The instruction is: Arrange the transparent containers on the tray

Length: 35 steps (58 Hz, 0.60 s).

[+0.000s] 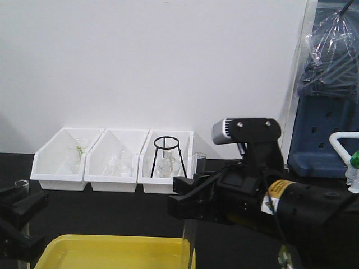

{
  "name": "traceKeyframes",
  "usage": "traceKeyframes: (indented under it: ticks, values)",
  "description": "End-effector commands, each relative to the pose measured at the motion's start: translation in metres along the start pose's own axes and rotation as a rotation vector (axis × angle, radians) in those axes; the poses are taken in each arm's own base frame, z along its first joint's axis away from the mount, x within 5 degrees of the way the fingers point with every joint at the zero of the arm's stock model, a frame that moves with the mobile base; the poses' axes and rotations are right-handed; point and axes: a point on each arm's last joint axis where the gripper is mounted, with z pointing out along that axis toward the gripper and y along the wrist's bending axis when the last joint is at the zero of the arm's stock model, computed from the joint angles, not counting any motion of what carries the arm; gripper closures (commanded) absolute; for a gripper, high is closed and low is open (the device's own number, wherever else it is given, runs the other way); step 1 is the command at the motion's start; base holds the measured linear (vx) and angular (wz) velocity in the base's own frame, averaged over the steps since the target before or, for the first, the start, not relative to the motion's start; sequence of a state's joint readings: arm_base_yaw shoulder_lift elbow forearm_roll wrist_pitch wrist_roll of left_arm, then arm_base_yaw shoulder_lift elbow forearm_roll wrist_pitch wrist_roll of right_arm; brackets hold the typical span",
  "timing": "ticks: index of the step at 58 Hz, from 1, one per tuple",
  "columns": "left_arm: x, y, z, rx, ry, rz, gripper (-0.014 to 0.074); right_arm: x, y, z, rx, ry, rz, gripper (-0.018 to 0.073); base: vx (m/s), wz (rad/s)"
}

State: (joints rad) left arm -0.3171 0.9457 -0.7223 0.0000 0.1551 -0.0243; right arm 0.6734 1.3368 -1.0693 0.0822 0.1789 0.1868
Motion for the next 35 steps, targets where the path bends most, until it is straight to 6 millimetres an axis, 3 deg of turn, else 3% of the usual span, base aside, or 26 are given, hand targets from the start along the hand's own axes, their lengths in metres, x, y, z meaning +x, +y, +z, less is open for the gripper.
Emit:
traceKeyframes:
  ticks: [1, 16, 24, 35]
  values:
    - [-0.022, -0.001, 0.007, 0.005, -0.028, -0.052, 0.0603, -0.024, 0.007, 0.002, -0.022, -0.047, 0.045, 0.0568, 0.0, 0.0]
    - [-0.03, -0.001, 0.053, -0.013, 0.26, -0.071, 0.0603, -0.033, 0.012, 0.051, -0.001, 0.164, 0.06, 0.0568, 0.0, 0.0]
    - [-0.017, 0.005, 0.079, -0.042, 0.376, -0.107, 0.0603, -0.02, 0.011, 0.078, 0.001, 0.261, 0.111, 0.0568, 0.0, 0.0]
    - [0.004, 0.027, 0.1, -0.134, 0.476, -0.229, 0.0602, 0.007, 0.004, 0.108, 0.021, 0.353, 0.184, 0.0568, 0.0, 0.0]
